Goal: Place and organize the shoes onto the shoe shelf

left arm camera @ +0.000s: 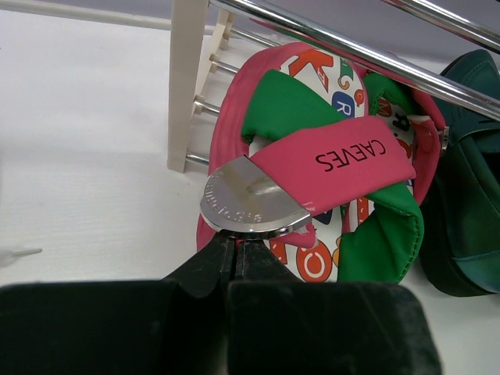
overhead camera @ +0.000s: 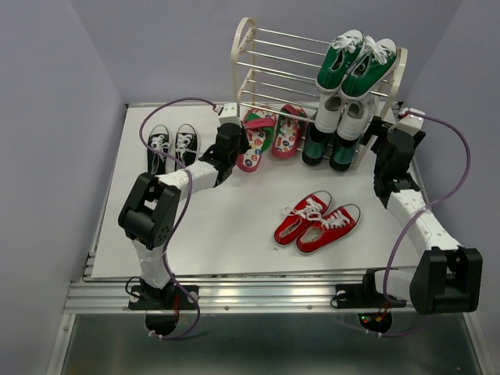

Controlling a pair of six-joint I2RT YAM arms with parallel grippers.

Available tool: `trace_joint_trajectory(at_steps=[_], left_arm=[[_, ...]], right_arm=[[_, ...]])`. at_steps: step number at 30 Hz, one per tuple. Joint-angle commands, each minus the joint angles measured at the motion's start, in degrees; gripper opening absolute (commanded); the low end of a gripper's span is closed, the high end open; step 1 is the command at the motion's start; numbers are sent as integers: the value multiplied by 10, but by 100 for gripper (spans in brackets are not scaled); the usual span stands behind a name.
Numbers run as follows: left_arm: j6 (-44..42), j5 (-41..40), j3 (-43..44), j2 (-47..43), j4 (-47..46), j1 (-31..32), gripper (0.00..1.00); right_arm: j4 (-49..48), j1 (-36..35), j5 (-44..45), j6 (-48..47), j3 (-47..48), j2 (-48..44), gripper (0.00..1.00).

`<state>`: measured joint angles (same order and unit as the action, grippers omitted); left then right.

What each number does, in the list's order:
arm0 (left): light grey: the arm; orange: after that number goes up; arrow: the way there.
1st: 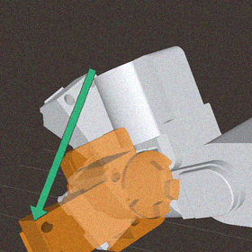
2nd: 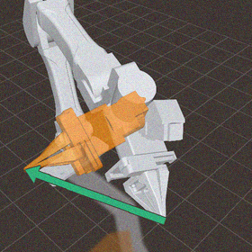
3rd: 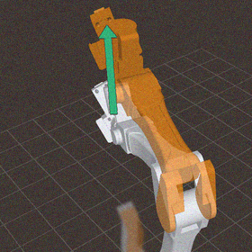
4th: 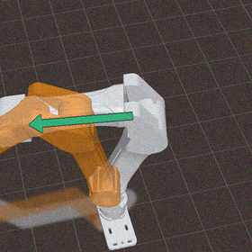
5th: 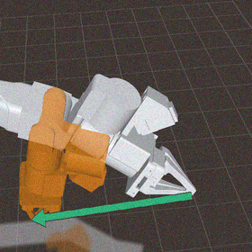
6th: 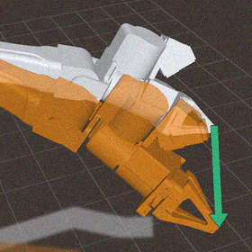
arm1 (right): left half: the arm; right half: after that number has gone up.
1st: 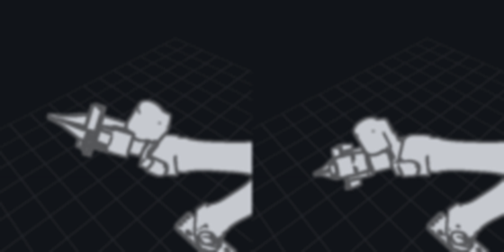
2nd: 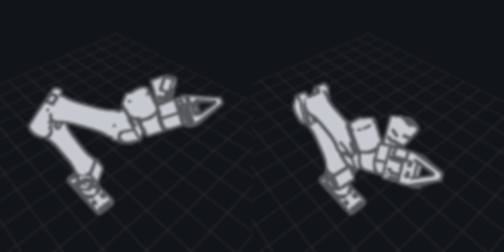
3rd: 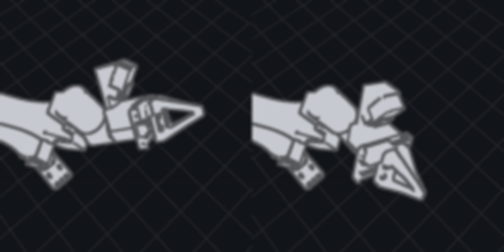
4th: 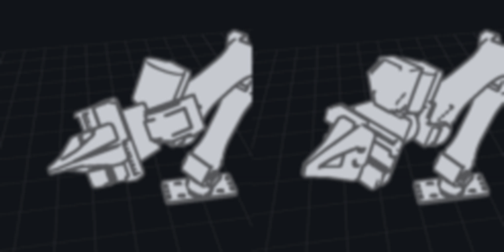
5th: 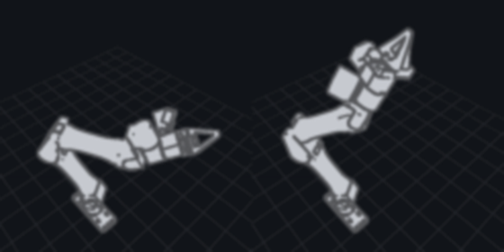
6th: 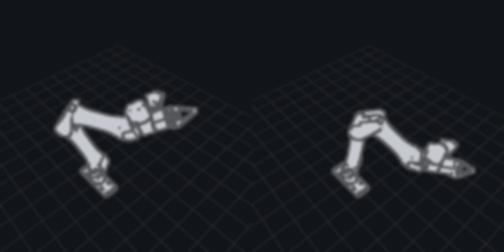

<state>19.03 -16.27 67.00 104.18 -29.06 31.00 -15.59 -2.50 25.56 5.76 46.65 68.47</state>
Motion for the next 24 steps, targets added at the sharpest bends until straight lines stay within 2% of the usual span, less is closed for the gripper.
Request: trace_joint_trajectory(at_steps=[1,5,8,11,13,14,16,17,19,20,23,24], left_arm=[[8,-1,14,-35,-89,-2,0],[15,5,8,-37,-90,-2,0],[18,5,2,-42,-92,-1,0],[18,6,-4,-49,-93,-2,0],[21,7,-9,-56,-92,-2,0],[22,6,-14,-61,-93,-1,0],[22,5,-20,-70,-93,-1,0],[22,5,-21,-70,-92,-1,0],[22,5,-28,-77,-93,0,0],[22,5,-31,-80,-92,0,0],[22,5,-35,-85,-93,0,0],[22,5,-38,-88,-92,1,0]], right_arm=[[-92,18,-54,-30,64,20,97],[-129,18,-28,-38,86,52,94],[-138,23,-39,-51,103,72,91],[-140,23,-52,-50,107,83,75],[-145,23,-47,-47,107,88,71],[-144,23,-40,-45,108,94,62],[-144,23,-19,-44,113,103,54],[-143,23,-9,-44,114,103,54],[-144,29,6,-48,115,107,39],[-144,29,9,-47,116,108,28],[-144,34,10,-51,117,110,16],[-142,34,9,-50,116,108,10]])
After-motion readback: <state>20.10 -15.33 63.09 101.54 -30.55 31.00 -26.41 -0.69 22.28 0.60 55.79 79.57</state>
